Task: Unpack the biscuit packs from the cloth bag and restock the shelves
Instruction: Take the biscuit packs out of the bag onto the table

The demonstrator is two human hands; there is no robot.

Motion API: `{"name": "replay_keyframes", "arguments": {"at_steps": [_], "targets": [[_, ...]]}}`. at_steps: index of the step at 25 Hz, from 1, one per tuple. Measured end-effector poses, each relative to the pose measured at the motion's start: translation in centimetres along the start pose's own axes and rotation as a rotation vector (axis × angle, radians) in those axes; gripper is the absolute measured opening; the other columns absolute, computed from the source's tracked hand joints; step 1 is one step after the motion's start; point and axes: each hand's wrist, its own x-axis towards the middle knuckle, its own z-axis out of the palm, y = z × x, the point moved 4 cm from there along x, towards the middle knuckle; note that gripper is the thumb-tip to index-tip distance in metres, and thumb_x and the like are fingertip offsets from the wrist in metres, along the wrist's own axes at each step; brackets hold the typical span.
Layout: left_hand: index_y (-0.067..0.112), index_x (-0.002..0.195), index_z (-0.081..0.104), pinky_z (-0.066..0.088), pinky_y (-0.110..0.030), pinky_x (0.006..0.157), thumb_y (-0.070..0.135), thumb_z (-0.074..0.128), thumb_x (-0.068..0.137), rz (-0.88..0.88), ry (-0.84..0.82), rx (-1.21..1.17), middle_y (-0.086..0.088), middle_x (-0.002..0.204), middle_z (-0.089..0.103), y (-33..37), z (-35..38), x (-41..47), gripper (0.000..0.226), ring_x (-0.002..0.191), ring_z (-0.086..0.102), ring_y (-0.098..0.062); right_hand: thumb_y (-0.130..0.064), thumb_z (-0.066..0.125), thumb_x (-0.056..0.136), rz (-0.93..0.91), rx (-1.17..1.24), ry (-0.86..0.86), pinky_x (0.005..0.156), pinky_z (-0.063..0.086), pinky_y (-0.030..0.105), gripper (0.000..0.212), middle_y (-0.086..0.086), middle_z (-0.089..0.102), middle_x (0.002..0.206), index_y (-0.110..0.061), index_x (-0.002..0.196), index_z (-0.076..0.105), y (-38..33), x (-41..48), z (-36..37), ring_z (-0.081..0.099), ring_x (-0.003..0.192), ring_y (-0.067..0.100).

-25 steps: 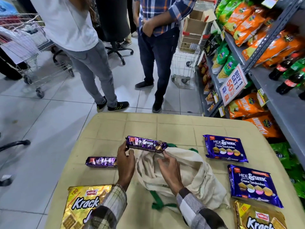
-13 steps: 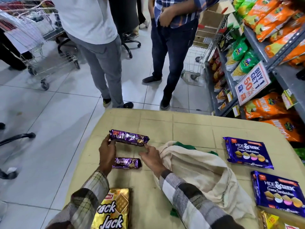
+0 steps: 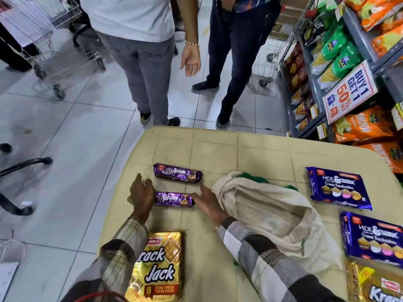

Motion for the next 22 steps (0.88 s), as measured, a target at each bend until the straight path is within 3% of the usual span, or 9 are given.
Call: {"name": "replay_keyframes", "arguments": {"at_steps": [1, 4, 7, 9, 11, 14, 16, 19, 22], "targets": [[0.008, 0.144, 0.042, 0.024, -0.047, 0.113, 0.025, 0.042, 0.101, -0.001, 0.033, -0.008, -0.016, 0.146, 0.049, -0.8, -1.1, -0.9, 0.046, 0.135, 0.043, -0.035, -0.024, 0.051, 0.095, -0.036, 0.018, 0.065, 0.088, 0.041, 0.025, 0.058, 0.007, 0.056, 0.122, -0.009, 0.148, 0.035, 0.5, -1.0, 0.5, 0.057, 0.11, 0.021], [0.009, 0.142, 0.044, 0.033, -0.051, 0.114, 0.025, 0.039, 0.102, 0.043, 0.093, 0.008, -0.015, 0.145, 0.05, -4.6, -4.6, -4.8, 0.043, 0.134, 0.045, -0.034, -0.021, 0.055, 0.092, -0.086, 0.104, 0.121, 0.086, 0.047, 0.027, 0.053, 0.004, 0.058, 0.128, -0.013, 0.144, 0.043, 3.3, -4.6, 3.7, 0.061, 0.101, 0.017], [0.0, 0.135, 0.05, 0.036, -0.049, 0.109, 0.026, 0.039, 0.104, -0.032, 0.039, 0.047, -0.024, 0.139, 0.052, -9.1, -6.5, -10.0, 0.042, 0.129, 0.048, -0.039, -0.028, 0.056, 0.095, 0.024, 0.145, 0.034, 0.098, 0.045, 0.029, 0.052, 0.0, 0.05, 0.132, -0.012, 0.143, 0.043, 6.9, -9.1, 7.8, 0.056, 0.115, 0.019], [-0.006, 0.129, 0.052, 0.038, -0.053, 0.105, 0.037, 0.036, 0.099, -0.002, 0.065, 0.1, -0.03, 0.131, 0.055, -11.3, -7.0, -12.7, 0.055, 0.123, 0.05, -0.044, -0.034, 0.053, 0.095, 0.015, 0.104, -0.003, 0.107, 0.041, 0.037, 0.046, -0.004, 0.051, 0.128, -0.018, 0.139, 0.047, 8.6, -11.6, 10.1, 0.05, 0.124, 0.019], [-0.012, 0.13, 0.048, 0.038, -0.056, 0.105, 0.045, 0.032, 0.093, -0.074, 0.094, 0.149, -0.036, 0.13, 0.052, -13.3, -7.3, -13.6, 0.07, 0.123, 0.048, -0.048, -0.028, 0.051, 0.093, 0.005, 0.098, 0.006, 0.107, 0.04, 0.04, 0.04, -0.005, 0.052, 0.122, -0.029, 0.132, 0.05, 8.9, -12.7, 11.6, 0.047, 0.121, 0.016], [0.005, 0.097, 0.062, 0.052, -0.056, 0.078, 0.062, 0.026, 0.091, -0.067, 0.071, 0.094, -0.024, 0.092, 0.067, -15.4, -7.1, -15.1, 0.069, 0.088, 0.063, -0.044, -0.019, 0.052, 0.089, 0.067, 0.134, -0.009, 0.115, 0.031, 0.041, 0.051, 0.005, 0.044, 0.142, -0.026, 0.139, 0.042, 8.8, -13.6, 12.0, 0.036, 0.134, 0.021], [0.011, 0.089, 0.06, 0.052, -0.048, 0.068, 0.053, 0.03, 0.093, -0.051, 0.044, 0.031, -0.015, 0.083, 0.067, -14.9, -7.3, -16.6, 0.051, 0.077, 0.063, -0.037, -0.017, 0.052, 0.092, 0.101, 0.107, -0.079, 0.121, 0.016, 0.036, 0.063, 0.006, 0.027, 0.157, -0.018, 0.15, 0.029, 8.6, -14.6, 12.2, 0.018, 0.146, 0.024], [0.003, 0.11, 0.064, 0.047, -0.039, 0.078, 0.034, 0.035, 0.091, -0.111, 0.087, -0.026, -0.02, 0.102, 0.066, -13.2, -7.5, -17.6, 0.047, 0.092, 0.061, -0.035, -0.016, 0.053, 0.092, 0.091, 0.138, -0.103, 0.117, 0.016, 0.03, 0.064, 0.006, 0.029, 0.153, -0.022, 0.151, 0.028, 8.1, -15.2, 12.4, 0.018, 0.145, 0.026], [0.008, 0.126, 0.061, 0.047, -0.048, 0.097, 0.025, 0.041, 0.094, -0.146, 0.156, -0.035, -0.021, 0.122, 0.062, -12.2, -7.7, -17.6, 0.041, 0.113, 0.057, -0.038, -0.029, 0.053, 0.084, 0.07, 0.188, -0.082, 0.116, 0.03, 0.039, 0.066, 0.007, 0.037, 0.134, -0.037, 0.146, 0.033, 7.6, -15.6, 11.8, 0.034, 0.134, 0.03]]}}
